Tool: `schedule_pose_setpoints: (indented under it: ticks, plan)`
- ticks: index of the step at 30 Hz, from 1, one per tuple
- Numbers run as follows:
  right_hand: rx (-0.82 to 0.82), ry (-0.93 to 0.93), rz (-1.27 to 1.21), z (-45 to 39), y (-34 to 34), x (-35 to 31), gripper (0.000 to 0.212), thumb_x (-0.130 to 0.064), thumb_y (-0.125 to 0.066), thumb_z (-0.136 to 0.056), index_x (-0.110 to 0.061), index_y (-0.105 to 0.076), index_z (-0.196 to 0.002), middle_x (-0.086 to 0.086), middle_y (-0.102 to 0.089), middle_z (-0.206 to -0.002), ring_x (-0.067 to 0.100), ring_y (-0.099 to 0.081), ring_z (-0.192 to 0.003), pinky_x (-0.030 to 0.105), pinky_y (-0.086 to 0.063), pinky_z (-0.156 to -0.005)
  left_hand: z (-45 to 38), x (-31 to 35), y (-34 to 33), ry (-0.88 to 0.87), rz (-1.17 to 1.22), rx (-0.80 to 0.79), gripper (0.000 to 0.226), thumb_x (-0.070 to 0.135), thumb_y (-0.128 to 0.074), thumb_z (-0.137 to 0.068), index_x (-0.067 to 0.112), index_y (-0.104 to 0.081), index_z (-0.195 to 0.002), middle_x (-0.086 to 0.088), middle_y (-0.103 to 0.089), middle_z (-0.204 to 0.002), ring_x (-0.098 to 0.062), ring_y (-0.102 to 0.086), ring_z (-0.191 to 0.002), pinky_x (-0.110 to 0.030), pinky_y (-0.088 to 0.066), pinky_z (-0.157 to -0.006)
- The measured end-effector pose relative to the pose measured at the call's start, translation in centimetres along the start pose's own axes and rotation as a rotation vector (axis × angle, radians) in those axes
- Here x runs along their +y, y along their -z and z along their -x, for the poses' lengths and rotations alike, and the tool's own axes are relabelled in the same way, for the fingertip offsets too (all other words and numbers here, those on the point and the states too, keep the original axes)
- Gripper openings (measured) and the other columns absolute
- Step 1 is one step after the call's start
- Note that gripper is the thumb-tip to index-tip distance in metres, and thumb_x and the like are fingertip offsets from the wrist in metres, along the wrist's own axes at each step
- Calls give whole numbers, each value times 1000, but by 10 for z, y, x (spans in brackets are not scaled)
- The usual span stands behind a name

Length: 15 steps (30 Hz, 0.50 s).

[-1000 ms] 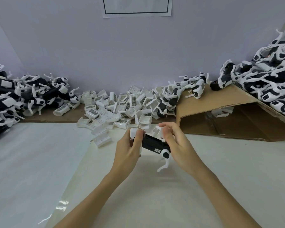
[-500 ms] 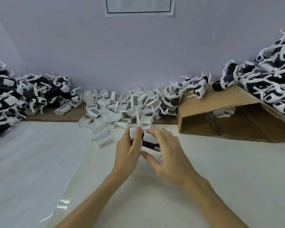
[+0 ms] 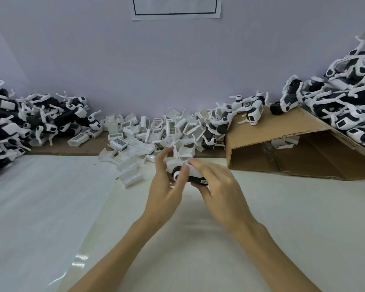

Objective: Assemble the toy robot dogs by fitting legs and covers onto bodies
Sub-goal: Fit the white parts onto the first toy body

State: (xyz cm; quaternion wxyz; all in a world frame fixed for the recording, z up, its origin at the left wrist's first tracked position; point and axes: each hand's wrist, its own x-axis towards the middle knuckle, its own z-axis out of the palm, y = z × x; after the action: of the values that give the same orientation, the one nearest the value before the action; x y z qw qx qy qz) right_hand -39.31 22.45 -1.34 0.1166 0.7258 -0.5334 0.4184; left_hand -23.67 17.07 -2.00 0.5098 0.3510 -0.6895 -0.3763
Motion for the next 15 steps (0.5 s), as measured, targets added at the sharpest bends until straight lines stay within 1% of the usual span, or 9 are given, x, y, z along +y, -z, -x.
schedule_pose_setpoints:
  ticks: [1, 2, 3, 4, 6, 8, 10, 12, 15]
  plan:
    - [-9, -20, -24, 0, 3, 3, 65, -6, -84, -85, -17, -61, -144, -4, -67, -138, 18, -60, -125, 34, -53, -105, -2, -2, 7, -152, -108, -60, 56, 57, -66, -96, 44, -42, -146, 19, -63, -114, -7, -68, -96, -19, -53, -82]
    - [-8, -45, -49, 1, 5, 5, 64, -7, -84, -85, -18, -60, -144, -5, -66, -139, 18, -61, -126, 34, -55, -103, -5, -5, 14, -305, -245, -124, 60, 44, -72, -98, 43, -43, -150, 15, -54, -134, -6, -65, -107, -14, -50, -90]
    - [6, -65, -70, 1, 8, 6, 63, -10, -85, -85, -17, -60, -143, -4, -64, -140, 18, -62, -126, 32, -57, -99, -8, -9, 19, -431, -376, -163, 60, 33, -74, -98, 38, -47, -150, 8, -45, -145, -3, -61, -111, -11, -47, -94]
    - [26, -72, -85, 1, 10, 8, 60, -13, -86, -85, -15, -61, -140, -3, -64, -140, 18, -62, -126, 29, -58, -96, -10, -11, 22, -500, -467, -167, 58, 24, -76, -97, 33, -52, -149, 2, -41, -149, -1, -59, -110, -10, -46, -96]
    - [67, -57, -60, 0, 11, 11, 53, -16, -88, -84, -10, -66, -132, 2, -64, -134, 22, -63, -123, 29, -58, -96, -12, -12, 22, -532, -532, -125, 53, 20, -76, -97, 26, -57, -146, -3, -42, -150, -3, -57, -105, -9, -47, -96]
    - [107, -44, 2, 0, 10, 11, 49, -16, -90, -83, -7, -69, -126, 6, -66, -123, 26, -63, -115, 33, -58, -93, -11, -12, 20, -567, -560, -107, 48, 26, -71, -101, 21, -58, -147, -6, -42, -153, -10, -60, -101, -11, -49, -94]
    - [131, -40, 24, -1, 8, 11, 48, -15, -91, -82, -6, -69, -124, 5, -66, -116, 27, -63, -108, 36, -59, -87, -11, -13, 20, -611, -612, -97, 46, 30, -68, -103, 15, -59, -146, -10, -43, -154, -19, -63, -101, -23, -56, -90]
    - [132, -38, 35, -1, 8, 9, 48, -14, -91, -81, -7, -69, -124, 5, -65, -113, 27, -64, -105, 40, -59, -84, -11, -11, 20, -619, -642, -77, 44, 27, -67, -104, 11, -60, -144, -15, -46, -149, -25, -63, -104, -36, -59, -87]
    - [128, -17, 87, -4, 8, 5, 49, -17, -92, -79, -10, -71, -122, 3, -67, -111, 27, -64, -101, 40, -59, -81, -10, -10, 18, -616, -643, -63, 40, 22, -67, -103, 8, -61, -141, -17, -48, -143, -28, -60, -107, -41, -59, -86]
